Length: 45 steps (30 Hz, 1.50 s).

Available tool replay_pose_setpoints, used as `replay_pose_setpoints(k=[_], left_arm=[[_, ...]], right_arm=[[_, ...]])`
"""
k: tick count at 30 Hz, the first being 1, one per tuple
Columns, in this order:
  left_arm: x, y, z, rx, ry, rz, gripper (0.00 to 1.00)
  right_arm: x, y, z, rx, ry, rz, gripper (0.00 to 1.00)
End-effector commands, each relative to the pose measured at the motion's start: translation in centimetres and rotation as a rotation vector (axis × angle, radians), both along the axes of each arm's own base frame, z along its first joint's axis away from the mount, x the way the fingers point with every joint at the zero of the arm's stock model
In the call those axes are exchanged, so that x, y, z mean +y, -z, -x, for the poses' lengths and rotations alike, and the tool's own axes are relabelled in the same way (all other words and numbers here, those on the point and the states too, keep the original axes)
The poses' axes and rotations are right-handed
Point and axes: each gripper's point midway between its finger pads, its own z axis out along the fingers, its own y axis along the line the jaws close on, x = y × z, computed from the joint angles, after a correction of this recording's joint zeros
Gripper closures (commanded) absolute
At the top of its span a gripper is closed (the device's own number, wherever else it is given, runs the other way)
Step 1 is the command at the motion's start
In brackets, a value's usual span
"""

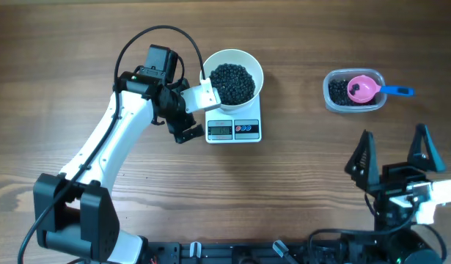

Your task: Scoop item into bowl and weigh 150g on scale

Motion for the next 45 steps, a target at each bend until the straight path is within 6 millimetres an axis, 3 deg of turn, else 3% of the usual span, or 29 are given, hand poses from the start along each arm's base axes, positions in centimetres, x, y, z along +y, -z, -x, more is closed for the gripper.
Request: replay_pose_setpoints(k=[1, 5, 12, 18, 22, 26, 27, 45], left_arm=[[-0.4, -0.1, 0.0, -0.001, 0.021, 0.019, 0.00], [-0.4, -0.1, 0.0, -0.001, 0.021, 0.019, 0.00], [-0.4, -0.1, 0.0, -0.001, 0.021, 0.019, 0.00], [-0.4, -0.1, 0.0, -0.001, 0.021, 0.019, 0.00], [-0.4, -0.1, 0.0, -0.001, 0.021, 0.019, 0.00], [-0.4, -0.1, 0.0, -0.001, 0.021, 0.019, 0.00], [-0.4, -0.1, 0.0, -0.001, 0.021, 0.019, 0.00], [-0.4, -0.1, 0.0, -0.001, 0.021, 0.019, 0.00]], right_arm=[[0.3, 1.3, -0.3, 0.008, -0.022, -0.007, 0.00], [0.3, 2.6, -1.0, 0.041, -0.025, -0.009, 0.00], [0.3, 7.8, -3.2, 0.123, -0.028, -0.011, 0.00], [0.2, 9.4, -3.8, 0.180, -0.025, -0.014, 0.00], [0.2, 12.5, -4.9, 0.313, -0.024, -0.018, 0.00], [0.1, 19.1, -5.8, 0.587, -0.016, -0.026, 0.00], [0.0, 18.5, -5.8, 0.560, -0.010, -0.023, 0.00], [0.0, 18.8, -5.8, 0.574, -0.010, -0.023, 0.00]])
